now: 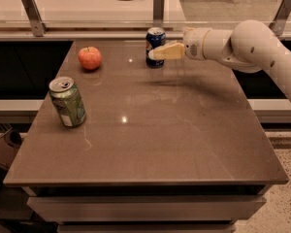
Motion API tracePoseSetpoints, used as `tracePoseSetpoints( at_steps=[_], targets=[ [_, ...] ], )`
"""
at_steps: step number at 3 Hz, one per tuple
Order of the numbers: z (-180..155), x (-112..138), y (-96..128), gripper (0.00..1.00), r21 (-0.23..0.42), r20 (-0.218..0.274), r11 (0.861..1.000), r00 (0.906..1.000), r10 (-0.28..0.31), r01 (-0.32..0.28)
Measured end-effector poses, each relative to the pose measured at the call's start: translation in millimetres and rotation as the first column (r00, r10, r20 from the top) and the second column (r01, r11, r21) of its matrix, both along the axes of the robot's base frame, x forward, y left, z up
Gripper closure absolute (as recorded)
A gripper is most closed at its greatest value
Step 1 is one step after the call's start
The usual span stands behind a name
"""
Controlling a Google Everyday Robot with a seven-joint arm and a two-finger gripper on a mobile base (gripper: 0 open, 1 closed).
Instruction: Pick pepsi can
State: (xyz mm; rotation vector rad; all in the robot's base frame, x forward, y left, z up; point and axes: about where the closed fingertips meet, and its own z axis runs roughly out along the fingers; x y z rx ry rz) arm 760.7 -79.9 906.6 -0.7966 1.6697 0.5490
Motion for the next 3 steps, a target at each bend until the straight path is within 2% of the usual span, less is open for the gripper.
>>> tracePoseSetpoints(
  at_steps=[2,3],
  targets=[
    [-11.5,11.4,33.1,0.00,0.082,0.009,0.996,0.9991,0.041,-0.041],
    [-11.7,11.0,35.9,0.18,0.081,0.008,0.996,0.9990,0.045,-0.046]
  ],
)
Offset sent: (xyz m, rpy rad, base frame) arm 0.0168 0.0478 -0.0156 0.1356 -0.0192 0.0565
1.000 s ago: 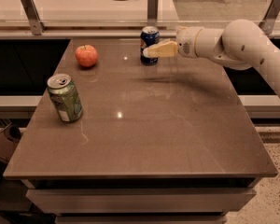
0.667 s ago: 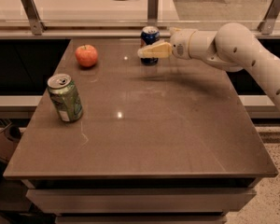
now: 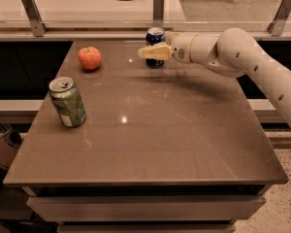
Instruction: Pick pepsi can
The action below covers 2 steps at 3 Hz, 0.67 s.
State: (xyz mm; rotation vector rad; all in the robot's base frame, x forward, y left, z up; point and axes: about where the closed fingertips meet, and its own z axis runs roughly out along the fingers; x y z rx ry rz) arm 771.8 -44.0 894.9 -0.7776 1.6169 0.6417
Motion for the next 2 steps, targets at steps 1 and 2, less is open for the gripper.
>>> tracePoseSetpoints(
  at_steps=[1,2],
  targets=[
    [-0.5,-0.1,3.1,0.42,0.001,-0.001,1.000,1.0000,0.004,-0.004],
    [-1.2,-0.3,7.0,0.73,0.001,-0.002,1.000,1.0000,0.010,-0.010]
  ],
)
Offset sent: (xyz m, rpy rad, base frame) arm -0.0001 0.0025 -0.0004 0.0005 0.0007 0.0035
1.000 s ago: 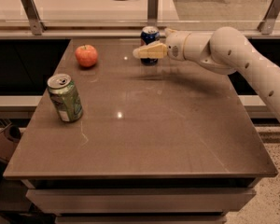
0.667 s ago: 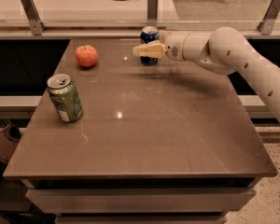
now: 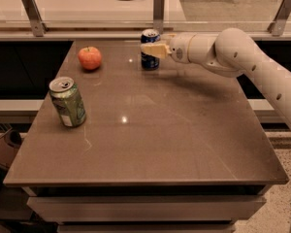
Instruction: Pick pepsi can
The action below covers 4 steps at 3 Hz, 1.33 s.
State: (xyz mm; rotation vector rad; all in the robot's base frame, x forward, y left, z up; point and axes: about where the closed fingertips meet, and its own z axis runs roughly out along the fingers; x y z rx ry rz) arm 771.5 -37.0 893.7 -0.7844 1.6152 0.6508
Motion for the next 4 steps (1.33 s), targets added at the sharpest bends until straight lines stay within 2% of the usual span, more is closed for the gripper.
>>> tracePoseSetpoints(
  at_steps=[1,3,4],
  targets=[
    [-0.4,-0.1,2.5,0.96,0.000,-0.001,1.000,1.0000,0.004,-0.004],
    [5.5,-0.2,6.2,1.00,0.005,-0.009,1.000,0.9997,0.021,-0.021],
    [31.0,-1.2,-1.4,1.00,0.013,0.012,1.000,0.9996,0.026,-0.026]
  ],
)
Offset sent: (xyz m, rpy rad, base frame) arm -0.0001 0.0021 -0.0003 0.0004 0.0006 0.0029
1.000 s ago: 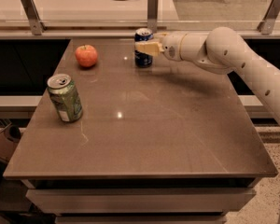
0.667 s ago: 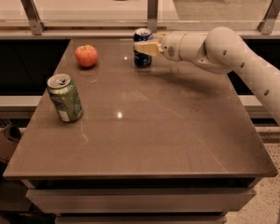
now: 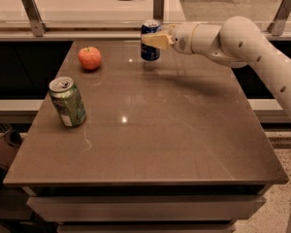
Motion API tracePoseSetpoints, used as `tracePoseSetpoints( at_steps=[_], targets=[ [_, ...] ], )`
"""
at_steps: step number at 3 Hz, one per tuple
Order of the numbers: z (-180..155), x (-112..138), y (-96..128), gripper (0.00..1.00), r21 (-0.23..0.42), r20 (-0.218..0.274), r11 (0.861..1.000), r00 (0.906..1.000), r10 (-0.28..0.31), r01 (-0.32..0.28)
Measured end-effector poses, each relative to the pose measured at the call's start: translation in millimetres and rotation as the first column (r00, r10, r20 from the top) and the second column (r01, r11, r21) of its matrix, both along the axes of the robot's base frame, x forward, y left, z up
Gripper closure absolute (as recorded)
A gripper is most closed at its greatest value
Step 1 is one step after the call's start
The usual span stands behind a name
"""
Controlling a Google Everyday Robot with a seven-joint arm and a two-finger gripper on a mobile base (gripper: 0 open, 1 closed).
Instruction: Pick pepsi can
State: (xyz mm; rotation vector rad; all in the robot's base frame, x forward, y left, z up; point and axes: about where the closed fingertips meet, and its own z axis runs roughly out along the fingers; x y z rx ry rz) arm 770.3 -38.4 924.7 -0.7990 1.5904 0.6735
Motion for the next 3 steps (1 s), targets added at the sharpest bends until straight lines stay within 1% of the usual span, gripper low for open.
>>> tracePoseSetpoints(
  at_steps=[1,2,3],
  targets=[
    [29.4,-2.3,-8.4,1.00,-0.003,0.037,1.000,0.9993,-0.004,0.004],
    [73.4,-10.8,-16.2,1.00,-0.009,0.113,1.000,0.9936,-0.004,0.005],
    [74.1,-10.9,-16.1,1.00,-0.009,0.114,1.000,0.9935,-0.003,0.004]
  ],
)
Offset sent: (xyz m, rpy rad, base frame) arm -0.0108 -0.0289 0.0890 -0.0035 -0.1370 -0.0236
